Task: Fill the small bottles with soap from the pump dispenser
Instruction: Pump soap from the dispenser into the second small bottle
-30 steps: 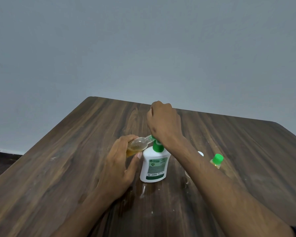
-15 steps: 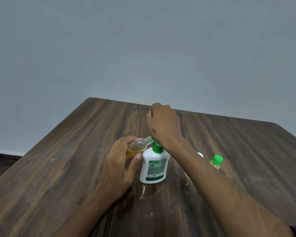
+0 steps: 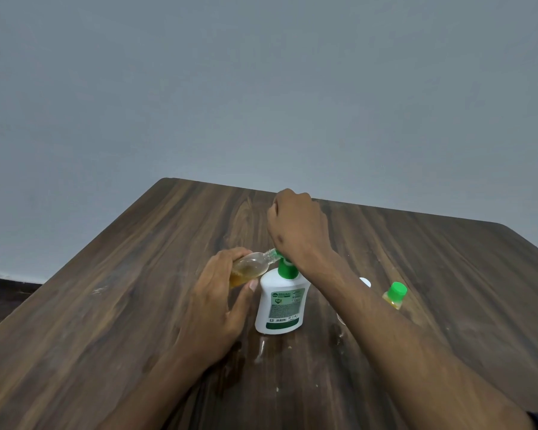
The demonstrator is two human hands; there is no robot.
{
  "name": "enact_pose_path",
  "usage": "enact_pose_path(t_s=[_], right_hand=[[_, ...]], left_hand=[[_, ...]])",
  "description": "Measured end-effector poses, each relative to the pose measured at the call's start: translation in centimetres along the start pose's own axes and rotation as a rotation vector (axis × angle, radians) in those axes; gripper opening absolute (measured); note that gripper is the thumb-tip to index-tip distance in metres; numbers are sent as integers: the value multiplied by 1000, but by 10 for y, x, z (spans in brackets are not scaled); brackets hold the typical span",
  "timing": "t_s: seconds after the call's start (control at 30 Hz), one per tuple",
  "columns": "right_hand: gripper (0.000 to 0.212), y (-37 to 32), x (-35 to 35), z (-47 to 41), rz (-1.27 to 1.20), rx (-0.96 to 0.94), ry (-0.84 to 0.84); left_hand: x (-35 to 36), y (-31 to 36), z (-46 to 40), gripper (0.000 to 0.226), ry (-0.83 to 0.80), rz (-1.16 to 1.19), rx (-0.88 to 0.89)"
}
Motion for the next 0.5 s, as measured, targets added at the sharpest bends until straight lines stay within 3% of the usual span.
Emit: enact_pose_path(t_s=[0.5], right_hand=[[27, -1, 1, 0, 0, 0, -9]], left_hand=[[1, -1, 0, 33, -2, -2, -1]])
Point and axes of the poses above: each hand's wrist, its own z-axis away from the middle knuckle, its own x-axis out of the palm, y = z × x, the point moved 7 cm from there along -z, towards the middle knuckle, and after that the axes turned 12 degrees about z, right-handed, at the moved point
